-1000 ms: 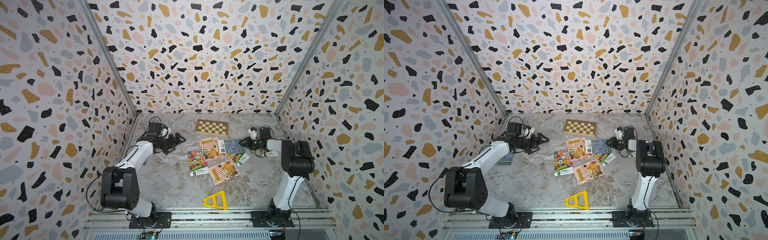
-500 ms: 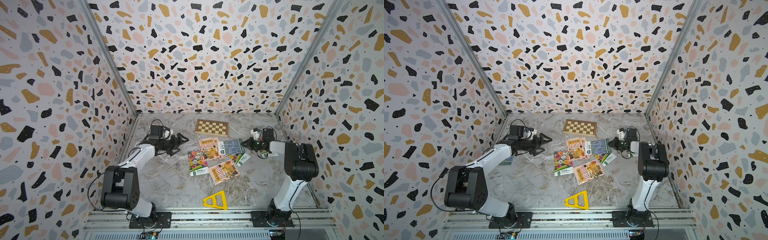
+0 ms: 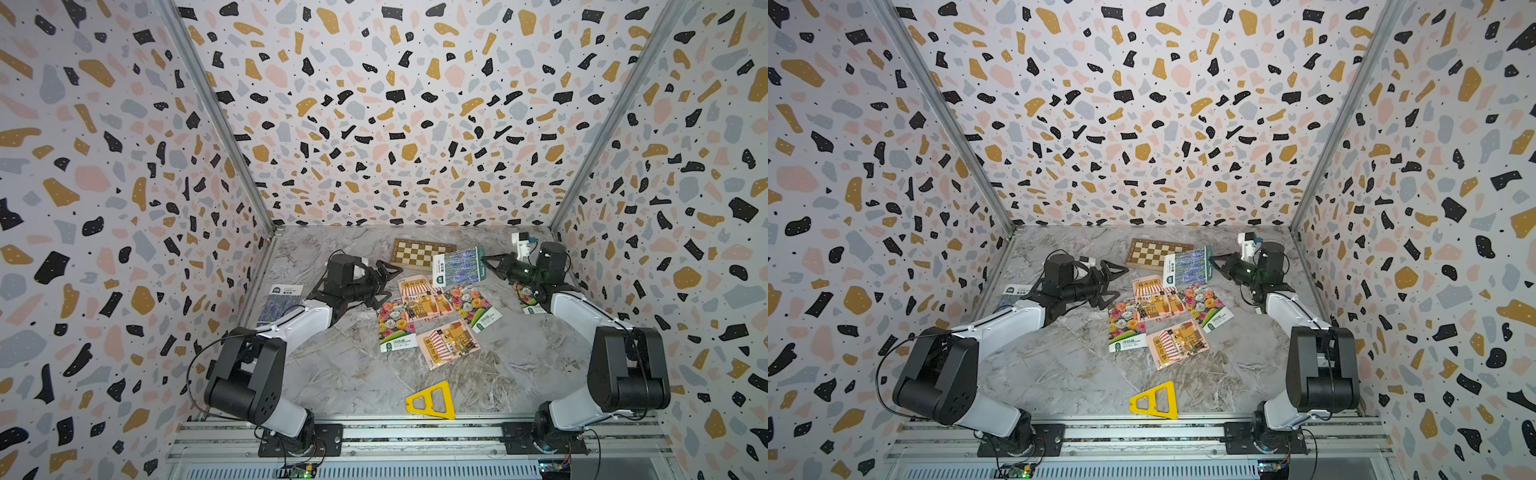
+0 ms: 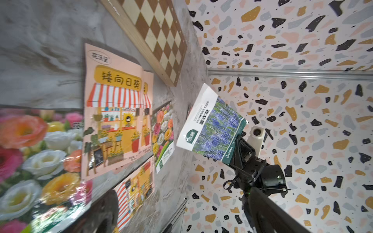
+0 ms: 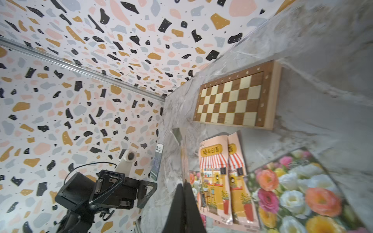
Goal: Arrange the seed packets in a row
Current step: Pick up the seed packet from the center of the board.
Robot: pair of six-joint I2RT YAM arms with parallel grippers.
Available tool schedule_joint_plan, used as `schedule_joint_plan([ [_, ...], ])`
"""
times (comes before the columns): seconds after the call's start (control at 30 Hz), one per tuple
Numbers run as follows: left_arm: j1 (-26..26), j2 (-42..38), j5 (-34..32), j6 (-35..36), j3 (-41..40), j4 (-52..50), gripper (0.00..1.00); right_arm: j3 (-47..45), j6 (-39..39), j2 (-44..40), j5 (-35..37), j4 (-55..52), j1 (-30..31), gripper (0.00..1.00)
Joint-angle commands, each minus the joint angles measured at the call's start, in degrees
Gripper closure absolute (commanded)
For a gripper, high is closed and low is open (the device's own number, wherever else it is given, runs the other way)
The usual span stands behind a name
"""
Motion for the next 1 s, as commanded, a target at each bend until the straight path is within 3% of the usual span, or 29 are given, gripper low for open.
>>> schedule_joint_plan([
  [0.0,-2.8,-0.7,-5.6,-9.7,0.8,11.6,0.01,0.3,11.4,-3.0,0.2,9.1,3.7,1.0],
  [0.23,-8.6,2.6,-12.0,-12.9,4.0,16.5,0.01,-0.2,27.0,-1.1,3.3,22.3,10.1,1.0],
  [0.4,-9.1,3.8,-16.7,-14.2,5.2,19.4,0.01,0.0,32.1,-0.1,5.6,25.0,12.2,1.0],
  [0.53,-9.3,4.1,-19.6,-14.0,6.0,20.0,0.16,0.0,33.7,0.1,6.8,25.4,13.1,1.0],
  [0.77,-9.4,2.3,-23.7,-12.8,4.3,22.2,0.54,-1.0,34.4,-0.1,7.4,25.0,13.3,1.0],
  [0.97,-9.4,0.8,-24.9,-10.4,3.1,21.8,0.74,-0.4,30.9,0.7,8.0,21.2,13.1,1.0],
])
